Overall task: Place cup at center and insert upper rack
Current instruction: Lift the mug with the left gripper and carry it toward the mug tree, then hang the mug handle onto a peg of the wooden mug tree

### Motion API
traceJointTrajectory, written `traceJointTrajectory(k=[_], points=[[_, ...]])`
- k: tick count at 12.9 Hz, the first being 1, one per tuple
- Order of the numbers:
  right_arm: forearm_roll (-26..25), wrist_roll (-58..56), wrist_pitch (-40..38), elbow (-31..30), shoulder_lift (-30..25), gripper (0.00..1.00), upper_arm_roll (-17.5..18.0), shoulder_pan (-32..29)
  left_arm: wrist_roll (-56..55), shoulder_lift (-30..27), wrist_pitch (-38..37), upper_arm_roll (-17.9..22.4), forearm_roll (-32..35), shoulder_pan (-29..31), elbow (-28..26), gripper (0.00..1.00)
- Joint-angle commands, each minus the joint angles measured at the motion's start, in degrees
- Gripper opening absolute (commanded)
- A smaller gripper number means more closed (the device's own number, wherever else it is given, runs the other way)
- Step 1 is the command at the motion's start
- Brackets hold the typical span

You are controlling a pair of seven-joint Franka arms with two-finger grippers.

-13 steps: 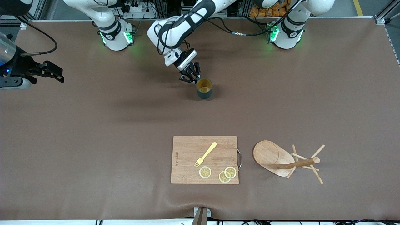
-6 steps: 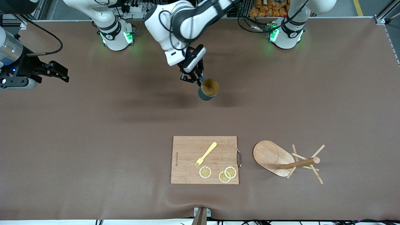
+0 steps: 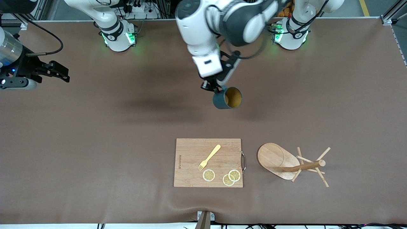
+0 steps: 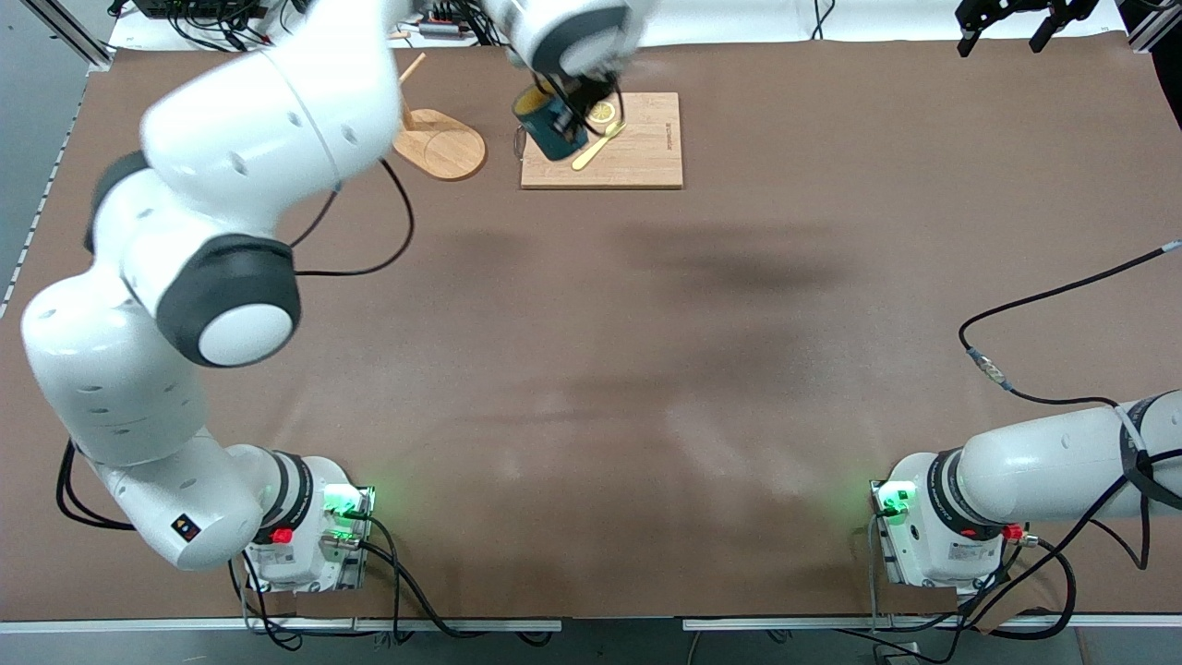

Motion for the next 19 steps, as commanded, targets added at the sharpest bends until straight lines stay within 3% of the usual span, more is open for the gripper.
traceJointTrajectory(k=[1, 6, 11, 16, 19], points=[[0.57, 0.66, -0.98, -0.02, -1.45, 1.0, -0.24, -0.32, 5.9, -3.66, 3.47, -0.68, -7.62, 7.74, -1.72, 0.0], [0.57, 0.04, -0.37, -0.11, -1.63, 1.0, -0.41, -0.32, 13.04, -3.93, 9.45, -0.68, -23.71, 21.37, -1.63, 0.0], [0.57, 0.04, -0.11, -0.11, -1.54, 1.0, -0.5, -0.32, 22.17, -3.32, 10.17, -0.5, -42.69, 32.62, -1.72, 0.0], [0.57, 0.04, -0.28, -0.11, -1.63, 1.0, -0.59, -0.41, 31.75, -0.6, 10.17, -0.15, -60.71, 39.84, -2.07, 0.0], [0.57, 0.04, -0.19, -0.11, -1.54, 1.0, -0.5, -0.32, 36.59, 1.69, 9.82, -0.15, -67.4, 42.74, -2.42, 0.0]])
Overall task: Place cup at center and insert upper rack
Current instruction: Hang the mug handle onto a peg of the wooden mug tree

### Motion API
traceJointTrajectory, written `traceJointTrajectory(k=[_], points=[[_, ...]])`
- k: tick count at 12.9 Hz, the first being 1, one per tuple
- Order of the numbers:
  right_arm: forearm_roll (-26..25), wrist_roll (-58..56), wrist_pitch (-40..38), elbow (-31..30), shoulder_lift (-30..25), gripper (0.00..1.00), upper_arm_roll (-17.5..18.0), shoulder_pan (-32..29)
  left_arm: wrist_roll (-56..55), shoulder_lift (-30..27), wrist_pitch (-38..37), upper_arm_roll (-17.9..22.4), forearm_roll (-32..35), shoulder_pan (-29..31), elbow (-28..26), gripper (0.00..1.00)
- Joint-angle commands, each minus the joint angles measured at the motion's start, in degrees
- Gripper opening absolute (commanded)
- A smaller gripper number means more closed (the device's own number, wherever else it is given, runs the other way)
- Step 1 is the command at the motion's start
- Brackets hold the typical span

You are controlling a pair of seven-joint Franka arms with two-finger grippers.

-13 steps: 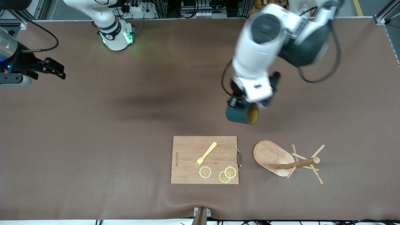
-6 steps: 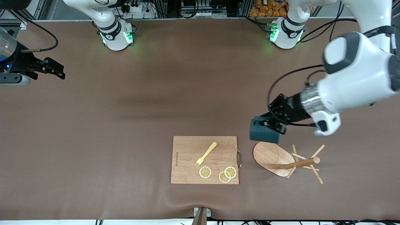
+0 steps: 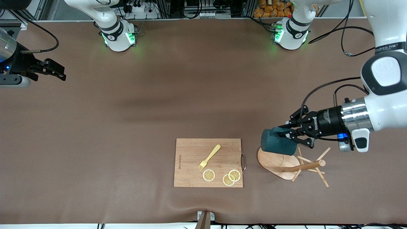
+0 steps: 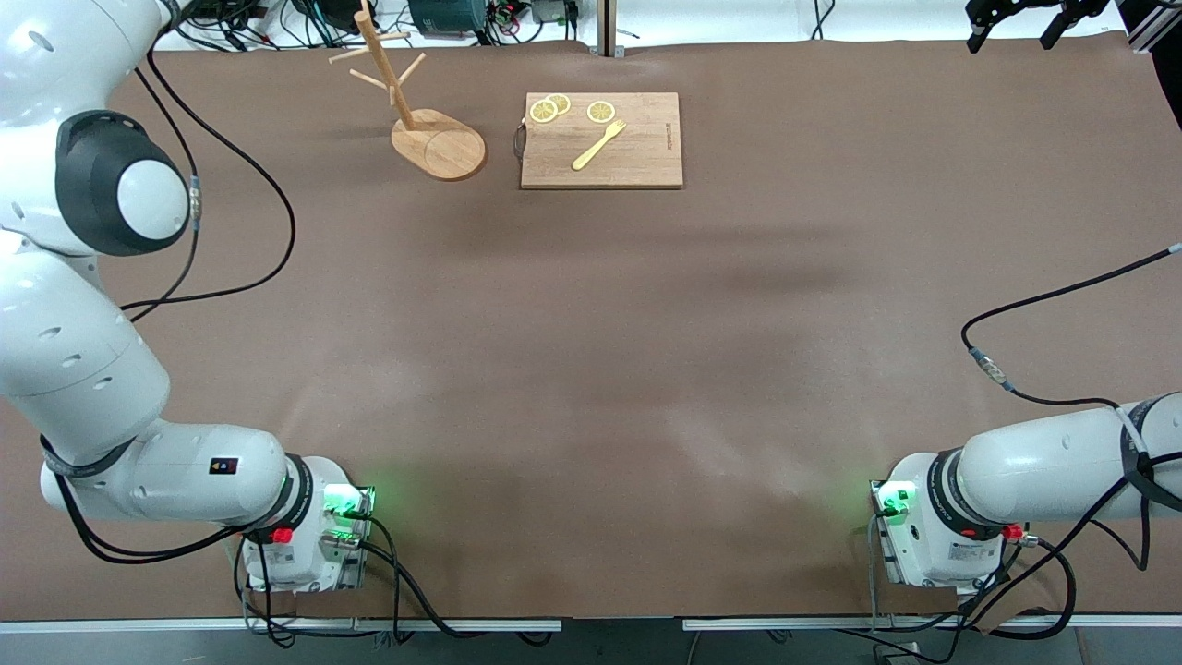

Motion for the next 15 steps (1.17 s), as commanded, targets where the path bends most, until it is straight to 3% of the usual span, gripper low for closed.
traceJointTrajectory(k=[1, 6, 15], points=[[0.57, 0.05, -0.07, -0.31, -0.98, 1.0, 0.09, -0.25, 3.79, 2.11, 0.25, -0.4, -5.82, 2.08, -0.51, 0.0], [0.57, 0.23, 0.02, -0.31, -0.98, 1.0, 0.09, -0.08, 8.89, 7.2, -3.08, -0.75, -11.98, 7.97, -0.43, 0.0], [0.57, 0.93, 0.11, -0.31, -0.98, 1.0, 0.36, 0.27, 16.36, 11.17, -7.74, -0.75, -17.88, 12.54, -0.51, 0.0]])
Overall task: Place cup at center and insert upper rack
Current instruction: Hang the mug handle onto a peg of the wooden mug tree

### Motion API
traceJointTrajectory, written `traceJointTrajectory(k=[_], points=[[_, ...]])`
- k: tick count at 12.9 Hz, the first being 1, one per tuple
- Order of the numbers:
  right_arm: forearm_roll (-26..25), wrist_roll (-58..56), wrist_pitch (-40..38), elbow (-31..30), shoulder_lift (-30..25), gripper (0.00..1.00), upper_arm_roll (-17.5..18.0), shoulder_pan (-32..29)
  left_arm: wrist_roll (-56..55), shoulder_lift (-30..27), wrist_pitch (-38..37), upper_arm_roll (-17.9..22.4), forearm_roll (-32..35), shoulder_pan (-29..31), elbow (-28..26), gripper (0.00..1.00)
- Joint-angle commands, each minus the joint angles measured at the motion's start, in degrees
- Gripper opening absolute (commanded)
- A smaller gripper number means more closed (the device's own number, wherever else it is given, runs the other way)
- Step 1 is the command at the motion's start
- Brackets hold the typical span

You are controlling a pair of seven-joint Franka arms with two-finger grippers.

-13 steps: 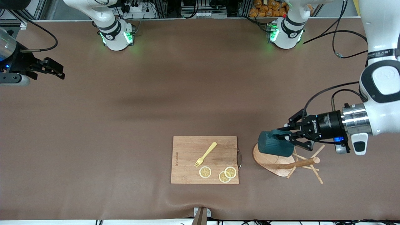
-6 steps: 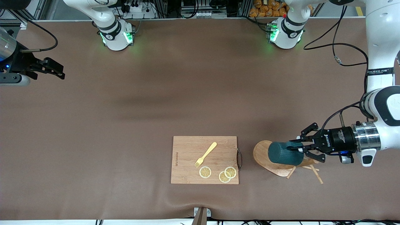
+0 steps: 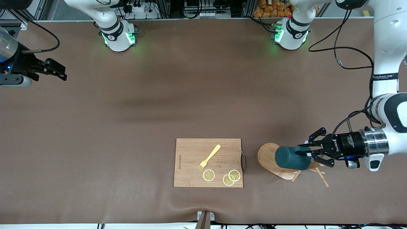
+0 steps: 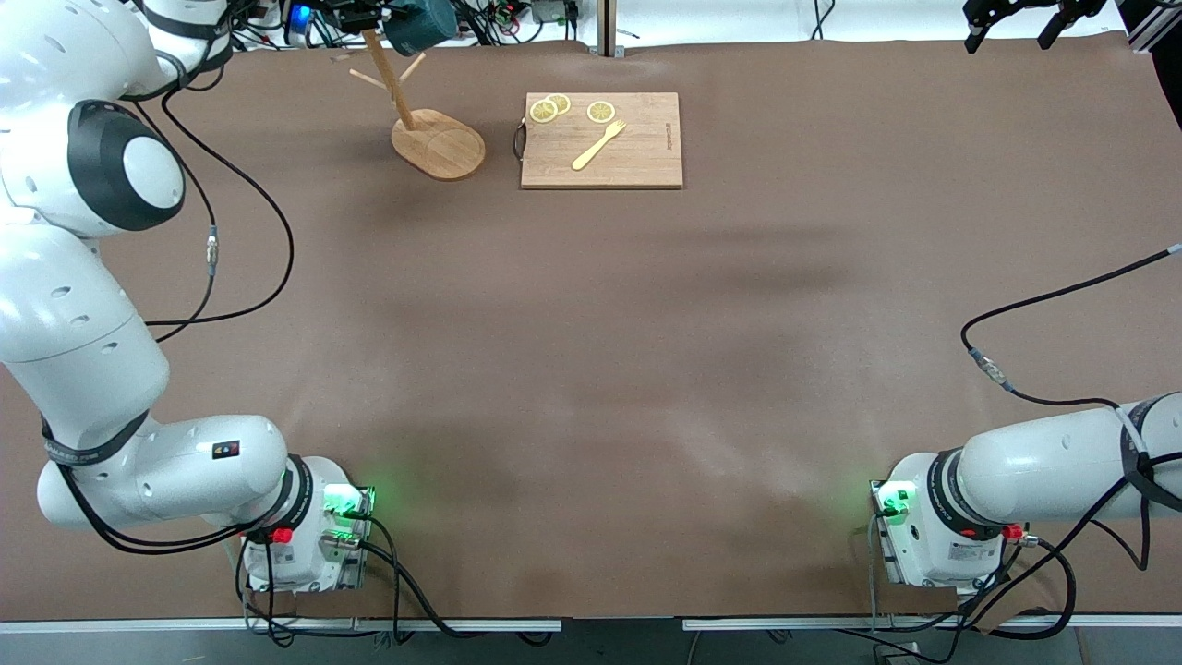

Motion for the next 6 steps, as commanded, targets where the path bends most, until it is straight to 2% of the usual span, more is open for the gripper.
traceJointTrajectory(k=[1, 6], points=[[0.56, 0.92, 0.1, -0.31, -1.07, 1.0, 0.08, 0.09, 2.76, 0.77, -2.79, -0.54, -1.81, 1.83, 0.14, 0.0], [1.09, 0.39, 0.89, -0.22, -1.07, 1.0, 0.17, 0.09, 4.34, 1.73, -2.89, -0.54, -1.72, 2.53, 0.14, 0.0]])
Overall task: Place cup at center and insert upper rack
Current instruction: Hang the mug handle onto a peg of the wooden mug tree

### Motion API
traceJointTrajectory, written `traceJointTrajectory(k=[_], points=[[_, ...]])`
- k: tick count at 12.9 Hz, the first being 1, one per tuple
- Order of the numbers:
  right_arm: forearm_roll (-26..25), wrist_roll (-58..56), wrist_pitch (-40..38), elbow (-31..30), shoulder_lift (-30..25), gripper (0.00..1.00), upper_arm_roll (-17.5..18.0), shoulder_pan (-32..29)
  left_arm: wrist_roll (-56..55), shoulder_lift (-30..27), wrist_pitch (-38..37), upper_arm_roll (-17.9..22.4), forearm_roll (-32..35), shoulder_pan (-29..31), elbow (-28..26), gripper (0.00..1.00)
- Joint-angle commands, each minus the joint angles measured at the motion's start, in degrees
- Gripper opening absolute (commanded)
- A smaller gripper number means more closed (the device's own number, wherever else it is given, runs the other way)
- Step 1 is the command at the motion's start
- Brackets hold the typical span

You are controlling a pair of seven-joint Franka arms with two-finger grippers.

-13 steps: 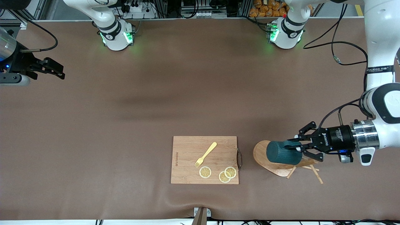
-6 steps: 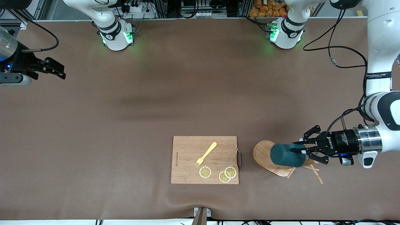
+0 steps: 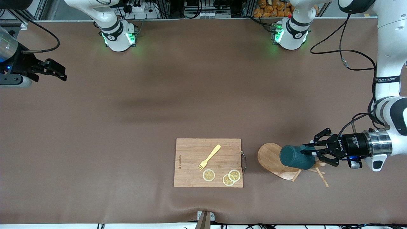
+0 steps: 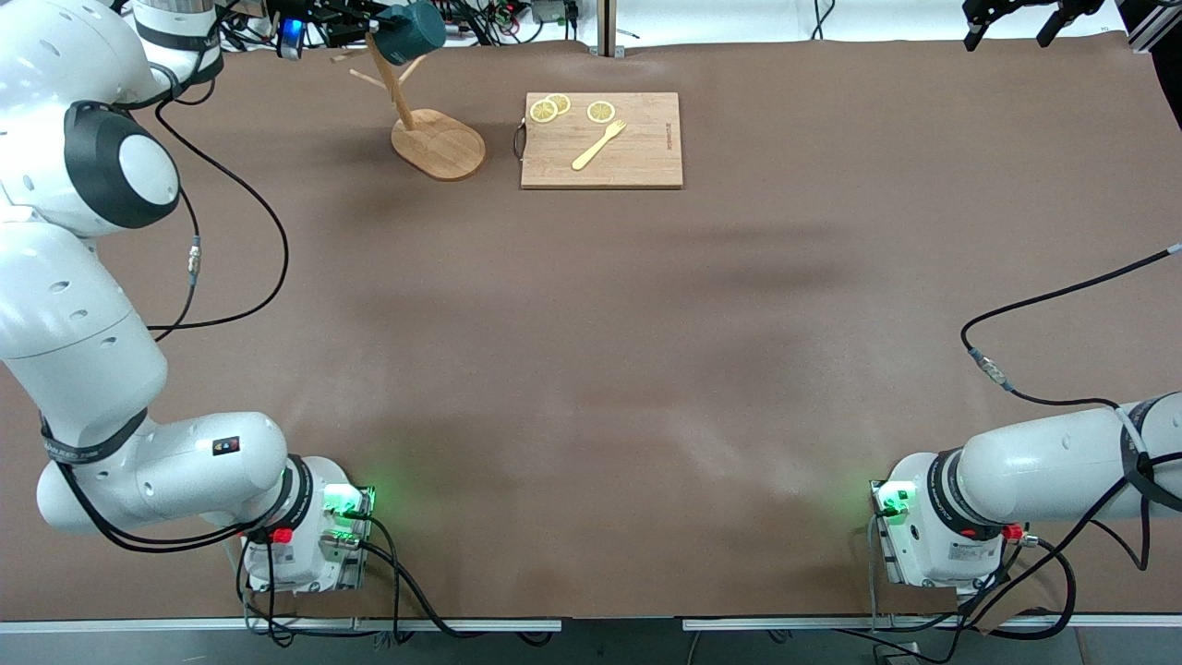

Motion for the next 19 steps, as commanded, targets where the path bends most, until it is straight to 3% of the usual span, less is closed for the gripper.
traceJointTrajectory(k=[1, 10, 11, 12, 13, 14, 15, 19], points=[[0.93, 0.22, -0.06, -0.33, -1.58, 1.0, -0.06, 0.0, 2.14, 0.42, -0.81, -0.5, -1.46, 1.06, 0.06, 0.0], [1.98, 0.3, 1.16, -0.5, -1.76, 1.0, -0.06, 0.0, 2.94, 1.65, -0.9, -0.5, -1.81, 1.59, 0.06, 0.02], [1.98, 0.22, 1.17, -0.42, -1.76, 1.0, -0.15, -0.17, 2.94, 1.74, -0.9, -0.5, -2.33, 1.59, 0.06, 0.14], [1.98, 0.13, 0.99, -0.42, -1.76, 1.0, -0.15, -0.26, 2.76, 1.83, -0.9, -0.5, -3.21, 1.67, 0.06, 0.37], [1.98, 0.21, 1.16, -0.42, -1.76, 1.0, -0.06, 0.0, 2.33, 1.83, -0.9, -0.5, -3.74, 1.67, 0.06, 0.5], [1.98, 0.22, 1.08, -0.42, -1.76, 1.0, -0.06, -0.08, 1.97, 1.48, -0.9, -0.5, -3.83, 1.67, 0.14, 0.8], [1.98, 0.13, 0.82, -0.42, -1.76, 1.0, -0.06, -0.17, 1.36, 1.22, -0.9, -0.59, -3.92, 1.76, 0.32, 1.0], [1.98, 0.13, 0.55, -0.85, -2.29, 1.0, -0.06, -0.09, -2.94, -1.15, -3.8, -0.94, -4.01, 2.11, 0.85, 1.0]])
